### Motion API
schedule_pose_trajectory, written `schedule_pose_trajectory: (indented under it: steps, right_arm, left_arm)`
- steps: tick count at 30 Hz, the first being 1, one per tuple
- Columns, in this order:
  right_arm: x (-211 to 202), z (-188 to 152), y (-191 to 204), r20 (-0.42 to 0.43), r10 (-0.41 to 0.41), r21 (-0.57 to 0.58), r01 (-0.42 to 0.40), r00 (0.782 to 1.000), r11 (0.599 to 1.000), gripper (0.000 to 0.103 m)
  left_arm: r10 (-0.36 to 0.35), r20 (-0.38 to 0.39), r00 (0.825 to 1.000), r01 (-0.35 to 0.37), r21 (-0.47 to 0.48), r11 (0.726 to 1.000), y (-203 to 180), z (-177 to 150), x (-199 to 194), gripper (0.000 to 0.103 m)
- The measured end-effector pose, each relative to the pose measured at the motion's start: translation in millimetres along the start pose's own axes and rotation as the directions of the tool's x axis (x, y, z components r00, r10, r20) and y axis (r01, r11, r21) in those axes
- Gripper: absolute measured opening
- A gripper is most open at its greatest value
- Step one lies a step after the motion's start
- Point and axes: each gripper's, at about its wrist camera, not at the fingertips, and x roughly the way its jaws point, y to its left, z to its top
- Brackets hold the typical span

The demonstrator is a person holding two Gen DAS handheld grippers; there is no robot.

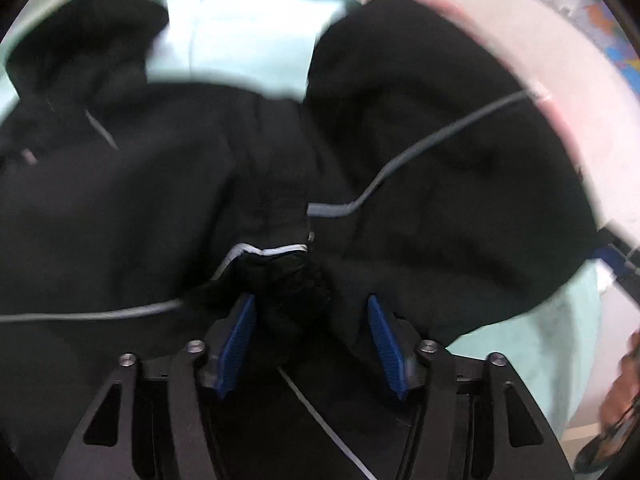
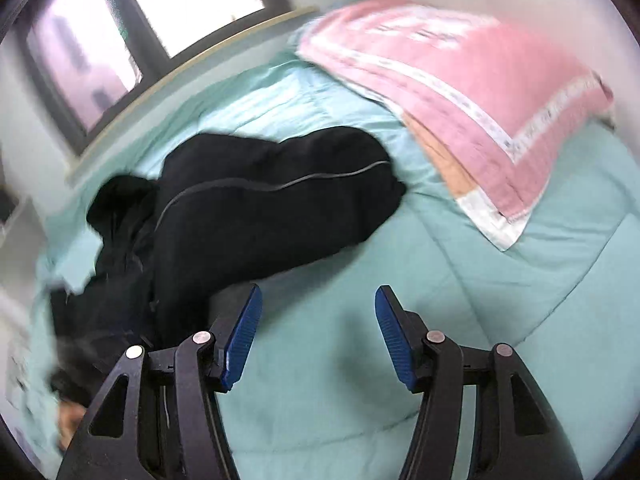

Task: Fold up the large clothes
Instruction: 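Grasp the other sleeve cuff with the right tool and lift it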

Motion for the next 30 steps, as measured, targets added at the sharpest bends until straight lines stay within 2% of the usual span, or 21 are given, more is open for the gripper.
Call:
schedule_pose_trajectory:
  steps: [4,6,11,13,16,17,20,22,25,28,30]
  right_arm:
    - [20.3,23.0,-41.3,0.022,0.023,0.112,-0.025,0.999,0.993,0.063]
    - [35.5,32.1,-54.3,0.022,0.032,0.156,-0.035,0.999,0.987,0.063]
    - [106.7,53.8,-75.5,-0.038,0.084,0.272,-0.07,0.996,0.96,0.063]
    - [132.5,60.5,-77.5,-0.049,0.097,0.307,-0.077,0.994,0.948,0.063]
    - [165.1,68.8,-76.2,-0.085,0.061,0.335,-0.029,0.995,0.942,0.063]
    - [175.4,70.5,-75.0,-0.086,0.069,0.346,-0.036,0.994,0.938,0.064]
    - [189.1,71.5,-62.0,-0.064,0.036,0.291,-0.016,0.997,0.957,0.064]
    - [186.6,68.3,-47.4,-0.026,-0.002,0.204,0.008,1.0,0.979,0.029]
    - [169.2,63.3,-30.9,0.027,-0.05,0.115,0.046,0.998,0.992,0.017]
    - [131.5,63.0,-32.8,0.089,-0.078,0.104,0.069,0.993,0.992,0.015]
    - [88.2,63.1,-44.0,0.152,-0.095,0.105,0.079,0.984,0.991,0.015]
  left_arm:
    - [-0.032,0.035,0.999,0.032,0.007,0.999,4.3,-4.4,2.9,0.067]
    - [-0.026,0.056,0.998,0.025,0.027,0.999,3.3,-8.2,2.4,0.067]
    - [-0.015,0.091,0.996,0.011,0.045,0.999,0.0,-17.0,-1.7,0.068]
    - [-0.006,0.106,0.994,0.0,0.058,0.998,-5.2,-27.9,-5.9,0.068]
    - [0.009,0.124,0.992,-0.018,0.069,0.997,-10.5,-33.4,-7.1,0.07]
    - [0.013,0.129,0.992,-0.022,0.071,0.997,-12.8,-36.6,-7.3,0.07]
    - [0.022,0.14,0.99,-0.034,0.08,0.996,-19.8,-41.1,-4.2,0.071]
    - [0.032,0.143,0.989,-0.045,0.087,0.995,-22.7,-42.3,-4.0,0.071]
    - [0.056,0.135,0.989,-0.07,0.101,0.992,-33.0,-43.8,-8.2,0.071]
    - [0.094,0.12,0.988,-0.112,0.146,0.983,-45.1,-43.5,-14.9,0.071]
    - [0.107,0.111,0.988,-0.126,0.178,0.976,-55.7,-38.7,-25.5,0.07]
